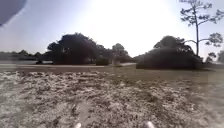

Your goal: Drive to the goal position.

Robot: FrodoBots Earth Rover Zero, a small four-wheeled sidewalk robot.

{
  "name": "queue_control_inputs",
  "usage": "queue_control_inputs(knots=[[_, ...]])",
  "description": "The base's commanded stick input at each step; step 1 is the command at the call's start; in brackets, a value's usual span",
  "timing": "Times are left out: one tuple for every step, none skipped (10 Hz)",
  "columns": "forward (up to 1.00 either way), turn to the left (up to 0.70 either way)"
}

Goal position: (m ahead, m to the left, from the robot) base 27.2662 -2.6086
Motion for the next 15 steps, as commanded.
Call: queue_control_inputs(knots=[[0.70,0.00],[0.70,0.00],[0.70,0.00],[0.70,0.02],[0.70,0.00],[0.70,0.01],[0.70,0.02],[0.70,0.00],[0.70,0.02],[0.70,0.00],[0.70,0.00],[0.70,0.02],[0.70,0.02],[0.85,0.00],[0.85,0.02]])
